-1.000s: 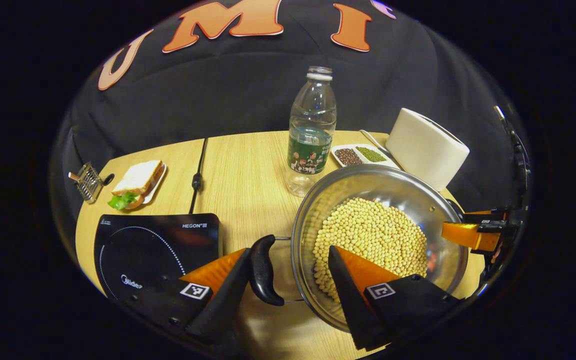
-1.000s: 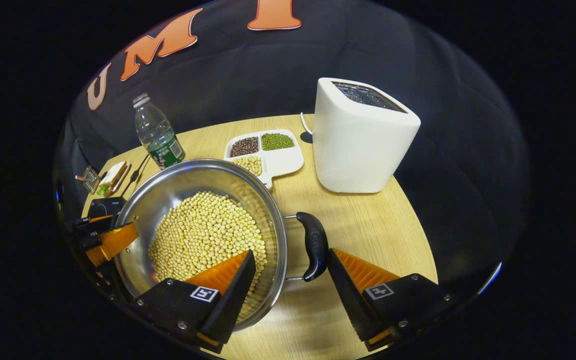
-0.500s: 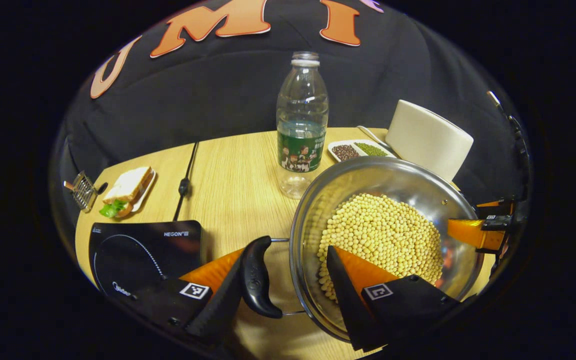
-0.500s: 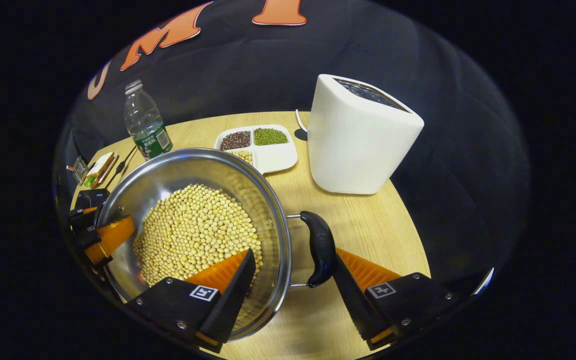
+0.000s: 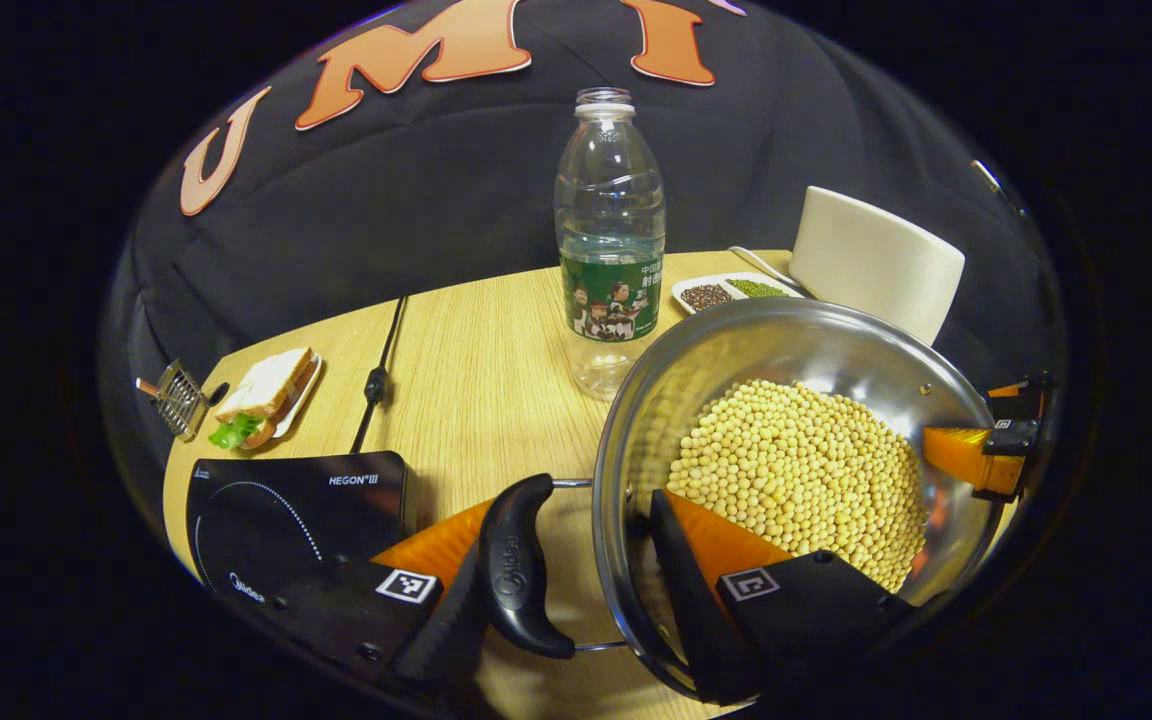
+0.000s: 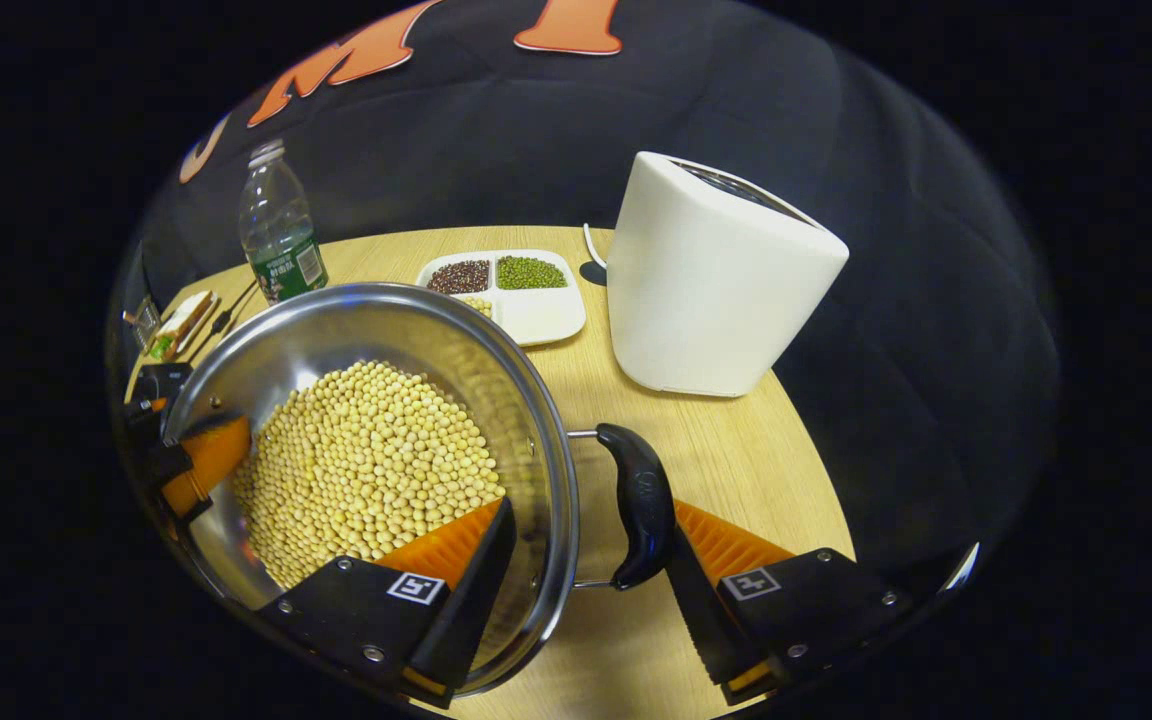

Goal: First push the handle of the pot to place it horizontally, then grasp the pot with both hands and set it on the induction cooktop.

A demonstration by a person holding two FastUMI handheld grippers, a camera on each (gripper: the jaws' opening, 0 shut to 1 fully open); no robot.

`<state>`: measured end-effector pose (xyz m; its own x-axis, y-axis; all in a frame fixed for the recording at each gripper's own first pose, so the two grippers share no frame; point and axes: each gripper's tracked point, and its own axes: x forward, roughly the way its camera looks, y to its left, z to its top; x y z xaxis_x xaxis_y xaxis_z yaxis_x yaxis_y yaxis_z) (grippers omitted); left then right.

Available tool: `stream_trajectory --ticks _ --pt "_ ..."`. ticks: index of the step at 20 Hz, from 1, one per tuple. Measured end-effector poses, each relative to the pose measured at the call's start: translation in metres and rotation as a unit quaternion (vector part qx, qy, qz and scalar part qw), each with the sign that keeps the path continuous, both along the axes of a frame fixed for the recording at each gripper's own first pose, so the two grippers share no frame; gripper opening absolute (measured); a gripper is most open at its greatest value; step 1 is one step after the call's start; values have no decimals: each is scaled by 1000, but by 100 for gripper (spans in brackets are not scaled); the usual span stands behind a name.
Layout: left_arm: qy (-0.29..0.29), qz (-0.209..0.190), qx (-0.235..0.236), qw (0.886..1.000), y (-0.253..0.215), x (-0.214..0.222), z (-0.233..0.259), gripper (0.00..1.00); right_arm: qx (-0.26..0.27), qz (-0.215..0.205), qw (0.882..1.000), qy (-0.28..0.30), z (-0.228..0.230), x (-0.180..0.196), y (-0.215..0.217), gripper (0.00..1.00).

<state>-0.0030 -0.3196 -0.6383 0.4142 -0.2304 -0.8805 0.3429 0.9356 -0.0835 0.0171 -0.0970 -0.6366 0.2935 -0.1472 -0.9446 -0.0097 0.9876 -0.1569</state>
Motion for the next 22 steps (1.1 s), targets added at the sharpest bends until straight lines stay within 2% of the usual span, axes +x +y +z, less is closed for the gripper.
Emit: stream_trajectory --ticks 3,6,7,10,14,18,20,22 --pt "-1 0 -3 1000 1 0 1 85 5 -17 1000 -12 4 0 2 86" --pt "-7 14 -10 1000 -2 4 1 83 15 -31 999 -28 5 3 -1 79" --pt "-5 13 -10 1000 0 2 1 80 20 -32 999 -33 6 4 -2 75" --pt "-9 12 -10 1000 0 2 2 81 20 -22 998 -49 7 6 -3 72" --pt "-14 14 -12 1000 0 3 2 80 27 -17 998 -56 6 7 -5 73" --pt "-13 11 -9 1000 0 3 2 80 -20 29 996 -77 11 18 -8 82" --pt "-12 12 -8 1000 0 1 2 77 -19 24 997 -74 13 19 -7 83" --pt "-12 11 -5 1000 0 1 2 80 1 8 998 -69 13 18 -8 78"
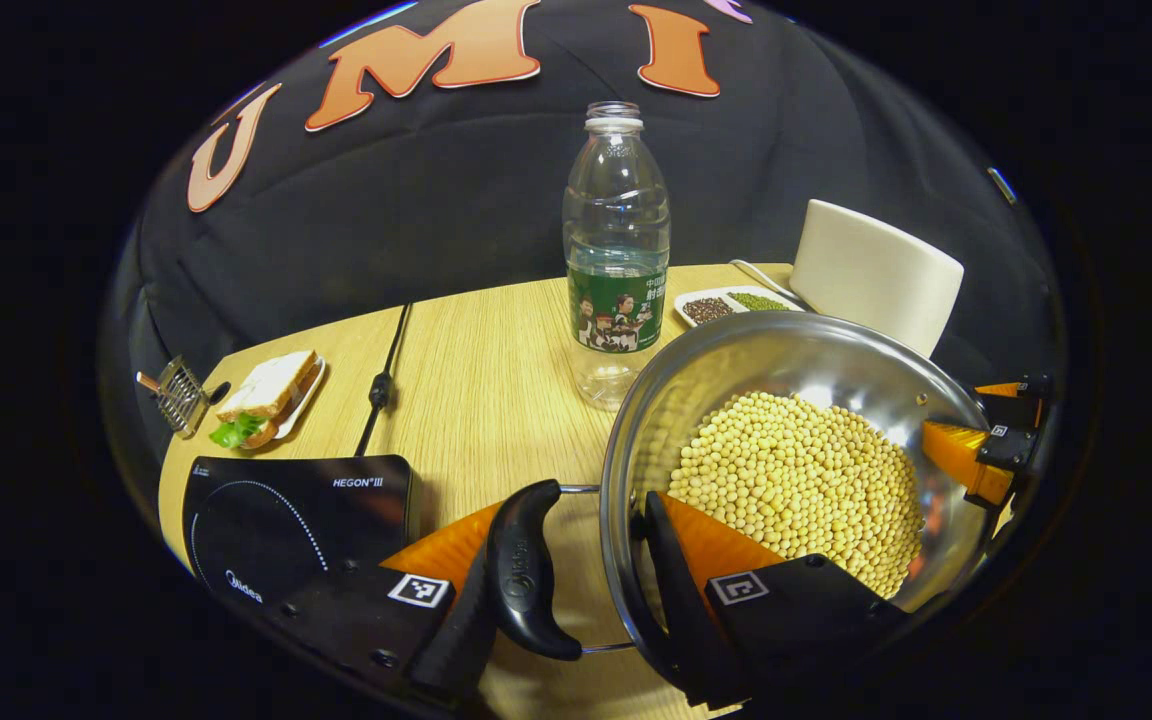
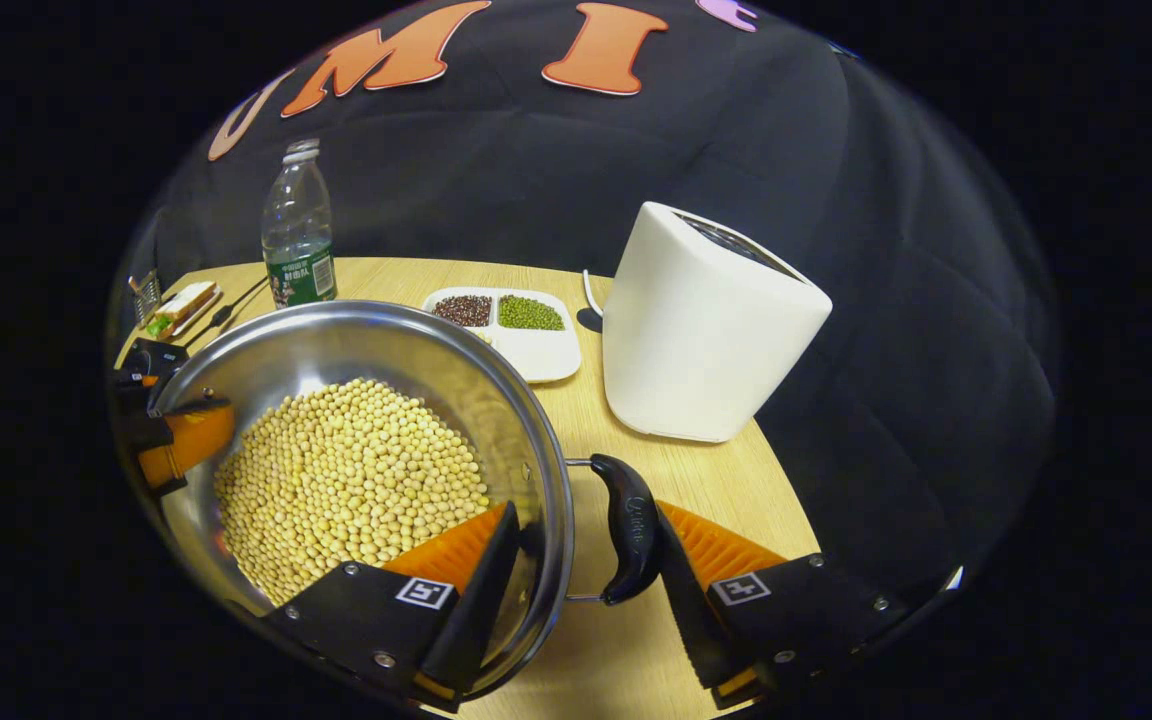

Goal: First push the handle of the pot to place it horizontally, then grasp the pot with both hands and set it on the induction cooktop.

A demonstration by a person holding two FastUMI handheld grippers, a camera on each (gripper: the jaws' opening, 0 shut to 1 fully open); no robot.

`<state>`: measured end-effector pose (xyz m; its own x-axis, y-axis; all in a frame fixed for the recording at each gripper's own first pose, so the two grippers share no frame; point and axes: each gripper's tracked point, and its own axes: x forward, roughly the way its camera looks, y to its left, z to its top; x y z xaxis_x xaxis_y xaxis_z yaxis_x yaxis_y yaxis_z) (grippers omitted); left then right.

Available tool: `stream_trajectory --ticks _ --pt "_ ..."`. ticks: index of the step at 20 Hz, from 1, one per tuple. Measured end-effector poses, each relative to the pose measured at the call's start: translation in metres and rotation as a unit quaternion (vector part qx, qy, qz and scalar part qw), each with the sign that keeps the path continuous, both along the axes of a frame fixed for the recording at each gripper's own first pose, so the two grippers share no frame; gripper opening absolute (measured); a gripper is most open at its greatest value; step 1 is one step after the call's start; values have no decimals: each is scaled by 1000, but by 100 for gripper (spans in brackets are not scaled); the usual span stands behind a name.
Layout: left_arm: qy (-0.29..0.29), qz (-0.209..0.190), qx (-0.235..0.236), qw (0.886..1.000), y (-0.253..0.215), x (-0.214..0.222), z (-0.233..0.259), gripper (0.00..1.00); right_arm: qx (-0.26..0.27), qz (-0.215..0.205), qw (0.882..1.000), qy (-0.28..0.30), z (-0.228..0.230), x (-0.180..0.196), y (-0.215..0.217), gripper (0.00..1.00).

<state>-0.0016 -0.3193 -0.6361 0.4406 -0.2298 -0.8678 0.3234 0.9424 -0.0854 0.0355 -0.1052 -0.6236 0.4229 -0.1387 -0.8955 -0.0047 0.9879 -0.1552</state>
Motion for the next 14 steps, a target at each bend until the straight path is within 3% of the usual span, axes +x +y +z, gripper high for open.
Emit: stream_trajectory --ticks 3,5,6,7,8,14 --pt "-3 3 -1 1000 0 0 2 79 35 -20 999 18 -2 -2 0 68" --pt "-5 6 1 1000 0 1 3 79 31 -15 999 21 -3 -3 0 60" --pt "-8 11 -2 1000 0 3 4 79 29 -17 999 21 -2 -2 0 64" --pt "-9 12 -2 1000 -1 3 5 77 34 -22 999 26 -3 -4 1 59" --pt "-8 14 -3 1000 0 2 6 77 39 -24 999 28 -3 -5 1 62" --pt "-26 19 -15 999 -2 3 35 72 31 -34 999 2 3 -3 1 58"
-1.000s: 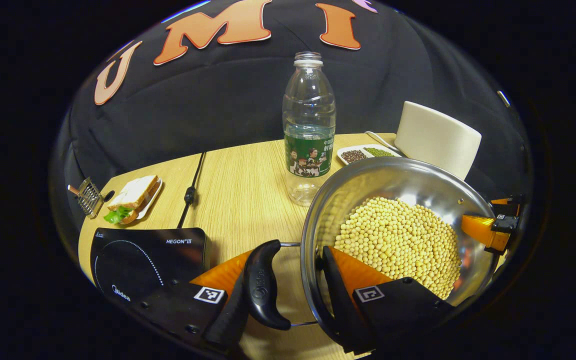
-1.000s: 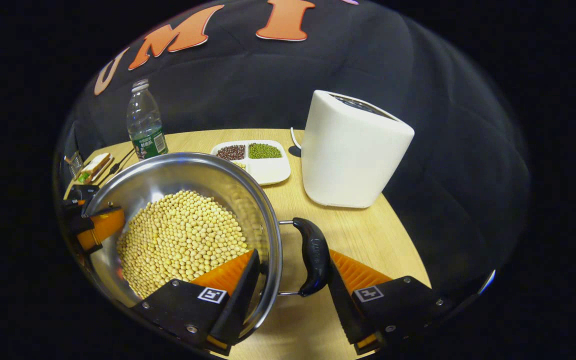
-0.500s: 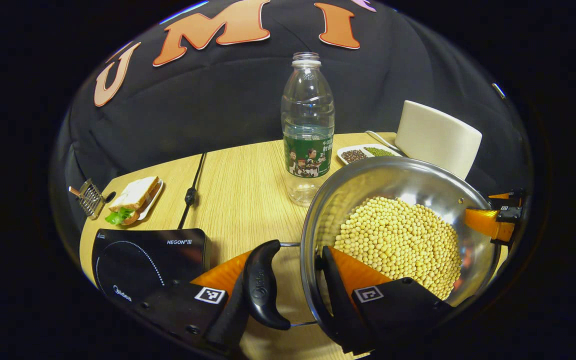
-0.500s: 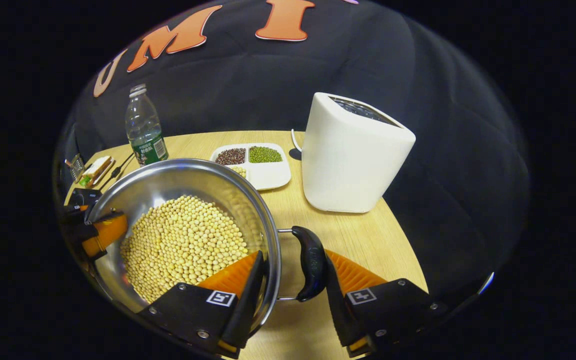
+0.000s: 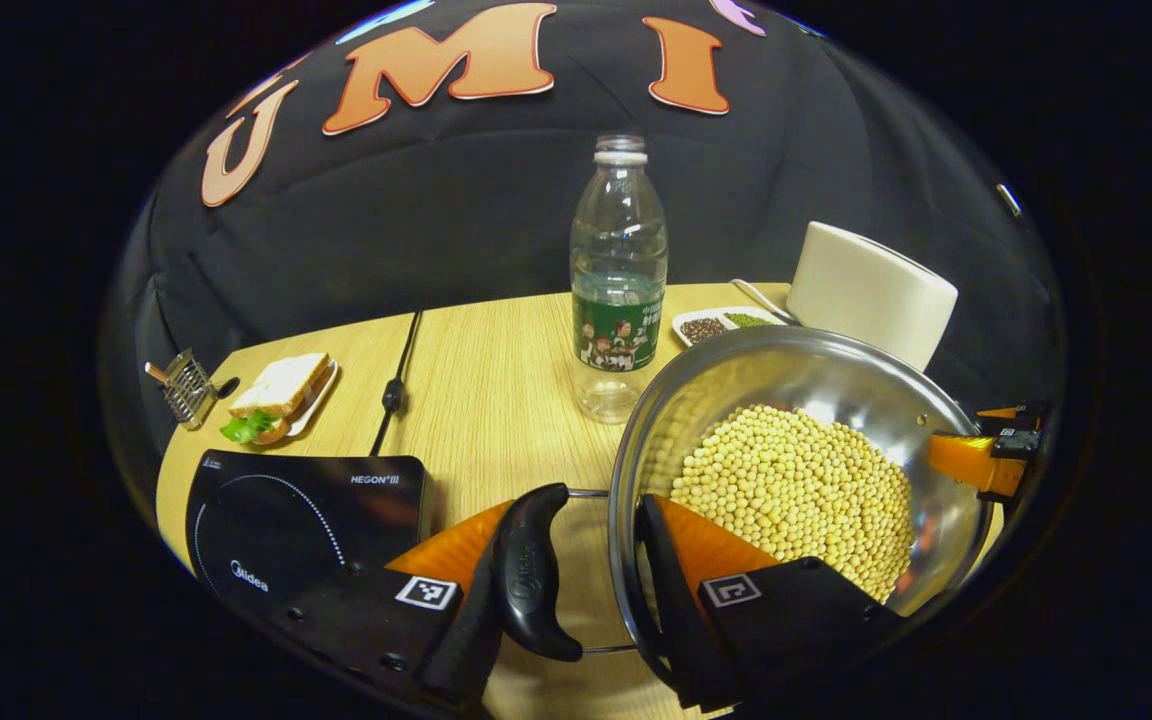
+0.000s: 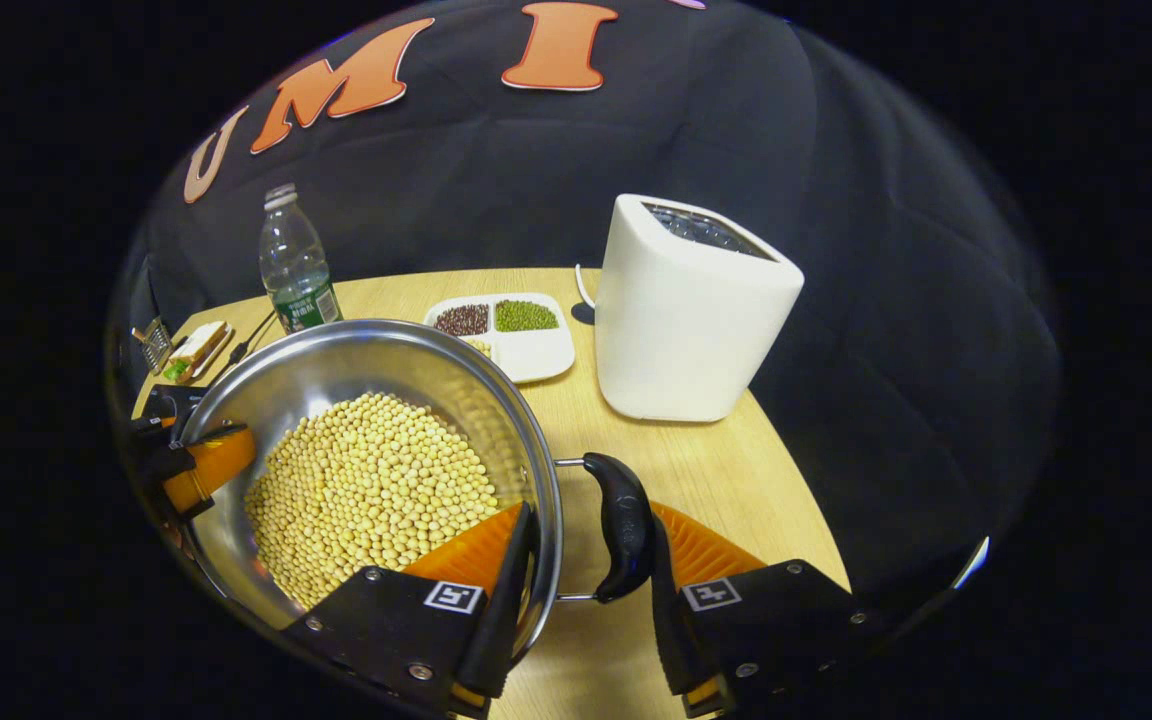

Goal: First push the handle of the pot to place it horizontally, then grasp the pot with both hands and set it on the induction cooktop.

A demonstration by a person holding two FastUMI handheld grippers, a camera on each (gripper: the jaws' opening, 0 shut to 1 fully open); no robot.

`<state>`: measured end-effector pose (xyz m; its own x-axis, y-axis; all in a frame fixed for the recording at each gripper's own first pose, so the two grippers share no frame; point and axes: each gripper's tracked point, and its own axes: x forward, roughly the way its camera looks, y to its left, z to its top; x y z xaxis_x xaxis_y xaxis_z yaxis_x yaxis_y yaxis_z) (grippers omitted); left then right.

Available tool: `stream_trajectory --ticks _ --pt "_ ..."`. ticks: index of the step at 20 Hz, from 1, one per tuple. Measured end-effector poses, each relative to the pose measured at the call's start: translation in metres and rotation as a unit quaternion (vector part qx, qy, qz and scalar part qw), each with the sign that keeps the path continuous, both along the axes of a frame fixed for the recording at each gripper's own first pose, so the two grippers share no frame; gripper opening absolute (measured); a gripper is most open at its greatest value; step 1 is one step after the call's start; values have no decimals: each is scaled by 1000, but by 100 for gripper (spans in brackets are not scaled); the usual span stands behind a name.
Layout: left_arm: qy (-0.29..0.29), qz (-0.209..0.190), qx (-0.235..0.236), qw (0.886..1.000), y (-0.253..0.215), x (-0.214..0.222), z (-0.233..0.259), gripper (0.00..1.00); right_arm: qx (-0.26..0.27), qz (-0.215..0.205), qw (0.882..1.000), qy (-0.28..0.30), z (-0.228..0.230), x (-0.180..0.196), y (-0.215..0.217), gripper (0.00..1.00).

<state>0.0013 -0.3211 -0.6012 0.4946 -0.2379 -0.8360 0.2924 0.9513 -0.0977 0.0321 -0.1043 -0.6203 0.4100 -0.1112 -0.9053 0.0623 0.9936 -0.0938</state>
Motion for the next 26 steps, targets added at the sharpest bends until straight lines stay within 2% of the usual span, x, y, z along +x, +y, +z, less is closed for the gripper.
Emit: stream_trajectory --ticks 4,5,6,9,10,13,14,16,17,18,25,26 --pt "-18 -2 -3 1000 3 4 30 74 3 -4 1000 -12 -8 -4 4 58" --pt "-20 -3 -4 1000 7 4 36 74 3 -4 1000 -16 -8 -4 4 53" --pt "-25 -2 -6 1000 11 6 43 74 2 -3 1000 -19 -7 -4 4 58" --pt "-29 6 -8 1000 29 6 61 72 1 10 1000 -26 -7 -3 4 58" --pt "-30 11 -9 999 38 7 68 74 3 13 999 -29 -6 -2 5 58" --pt "-37 22 -8 999 70 7 85 75 7 23 999 -39 -5 1 4 58" --pt "-42 27 -7 999 81 8 92 71 9 29 999 -45 -6 2 4 58" --pt "-50 38 -3 998 107 12 103 74 12 43 998 -51 -10 2 3 58" --pt "-51 42 0 998 120 12 109 74 16 47 997 -52 -11 2 2 53" --pt "-53 47 2 998 132 12 114 74 21 52 997 -53 -13 4 3 58" --pt "-66 84 26 994 215 10 140 74 50 86 993 -67 -20 16 -2 58" --pt "-68 92 28 993 226 9 143 77 56 89 992 -70 -20 20 -4 58"
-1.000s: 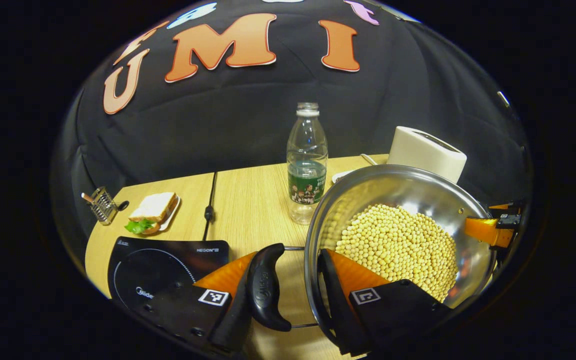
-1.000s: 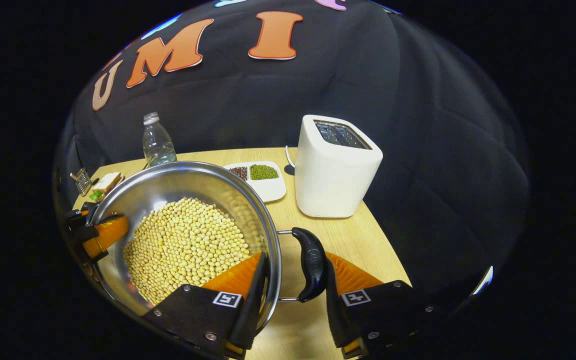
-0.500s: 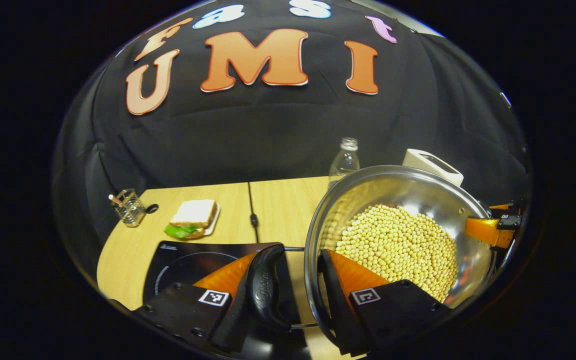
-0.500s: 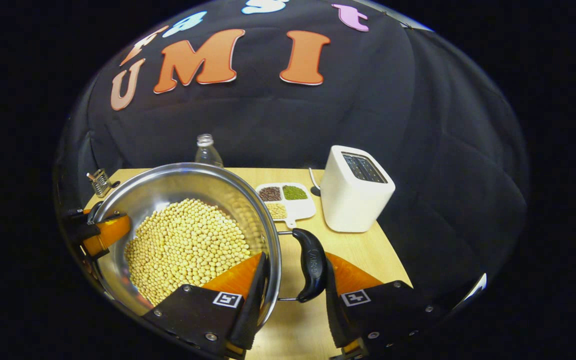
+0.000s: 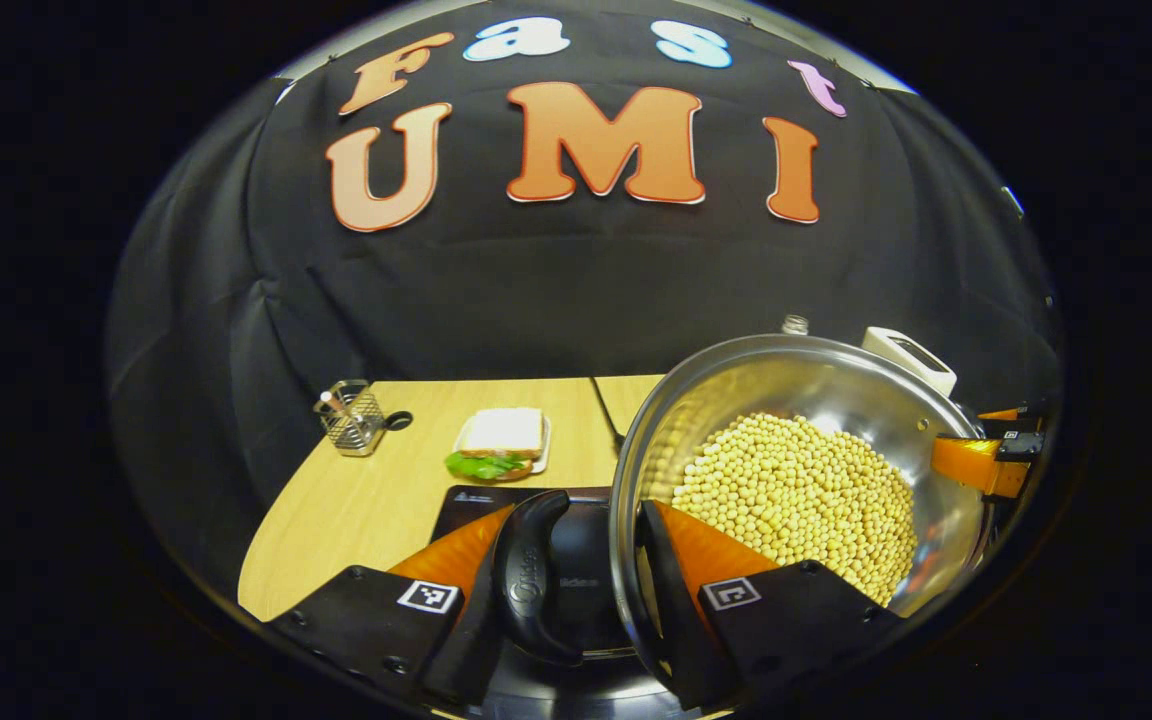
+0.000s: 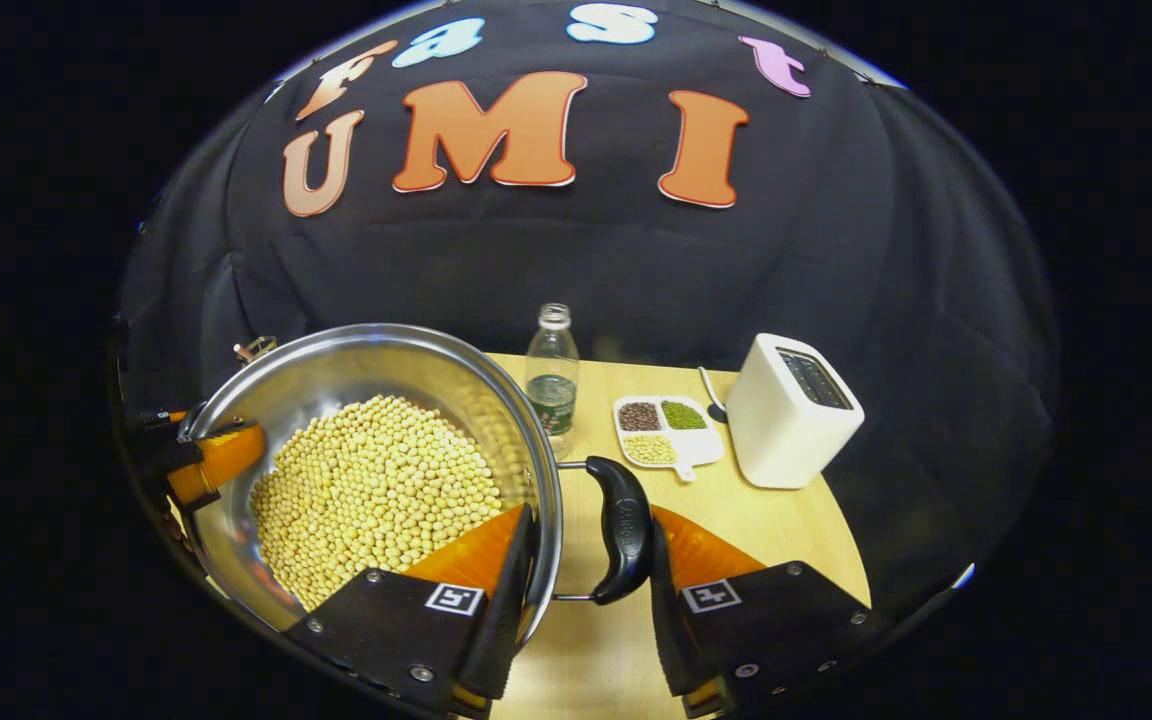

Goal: First push the handle of the pot to place it horizontally, then grasp the pot with both hands and set it on the induction cooktop.

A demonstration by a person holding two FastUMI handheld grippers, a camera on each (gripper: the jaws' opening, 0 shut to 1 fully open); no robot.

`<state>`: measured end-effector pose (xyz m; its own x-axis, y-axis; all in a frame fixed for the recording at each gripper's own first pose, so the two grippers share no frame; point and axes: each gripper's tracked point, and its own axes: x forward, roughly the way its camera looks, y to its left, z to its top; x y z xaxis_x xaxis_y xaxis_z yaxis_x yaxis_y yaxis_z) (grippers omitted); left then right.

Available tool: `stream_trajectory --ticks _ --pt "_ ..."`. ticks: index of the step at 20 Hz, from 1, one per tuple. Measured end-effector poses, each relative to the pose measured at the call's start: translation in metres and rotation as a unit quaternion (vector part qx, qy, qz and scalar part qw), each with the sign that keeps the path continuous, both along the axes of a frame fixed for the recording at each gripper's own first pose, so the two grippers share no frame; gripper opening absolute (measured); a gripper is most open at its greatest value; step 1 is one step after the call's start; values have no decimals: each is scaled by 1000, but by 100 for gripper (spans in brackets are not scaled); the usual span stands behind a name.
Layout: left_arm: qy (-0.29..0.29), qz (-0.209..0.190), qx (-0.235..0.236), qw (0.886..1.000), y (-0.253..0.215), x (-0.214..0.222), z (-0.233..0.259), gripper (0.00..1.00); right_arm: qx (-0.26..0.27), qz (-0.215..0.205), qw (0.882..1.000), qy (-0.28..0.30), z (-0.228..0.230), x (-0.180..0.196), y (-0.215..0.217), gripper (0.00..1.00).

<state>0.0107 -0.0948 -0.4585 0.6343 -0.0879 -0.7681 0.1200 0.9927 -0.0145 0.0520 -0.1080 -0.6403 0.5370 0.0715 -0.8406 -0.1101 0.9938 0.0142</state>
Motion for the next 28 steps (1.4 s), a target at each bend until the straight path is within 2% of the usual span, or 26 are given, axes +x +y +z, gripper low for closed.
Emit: stream_trajectory --ticks 1,10,11,15,16,20,21,22,23,24,28 --pt "1 6 3 1000 10 -1 1 74 4 4 1000 0 -1 -1 0 58" --pt "1 46 28 999 85 -7 9 74 23 43 999 -3 1 14 -7 58" --pt "2 49 32 998 92 -8 9 77 25 47 999 -4 0 16 -7 58" --pt "1 61 44 997 114 -7 9 71 37 55 998 0 -2 22 -17 58" --pt "0 63 46 997 117 -9 9 74 37 58 998 1 -5 23 -18 58" --pt "9 69 46 997 128 -11 -6 74 37 60 997 8 -4 35 -30 58" --pt "11 71 44 996 129 -12 -12 71 36 59 998 9 -2 37 -32 58" --pt "14 71 43 996 130 -12 -15 74 35 60 998 11 -1 39 -34 58" --pt "17 72 43 996 131 -11 -22 72 34 59 998 14 -2 39 -29 58" --pt "20 72 43 996 130 -9 -29 75 32 62 997 17 -2 42 -37 57" --pt "28 76 39 996 124 -7 -48 75 28 62 997 26 3 56 -48 58"
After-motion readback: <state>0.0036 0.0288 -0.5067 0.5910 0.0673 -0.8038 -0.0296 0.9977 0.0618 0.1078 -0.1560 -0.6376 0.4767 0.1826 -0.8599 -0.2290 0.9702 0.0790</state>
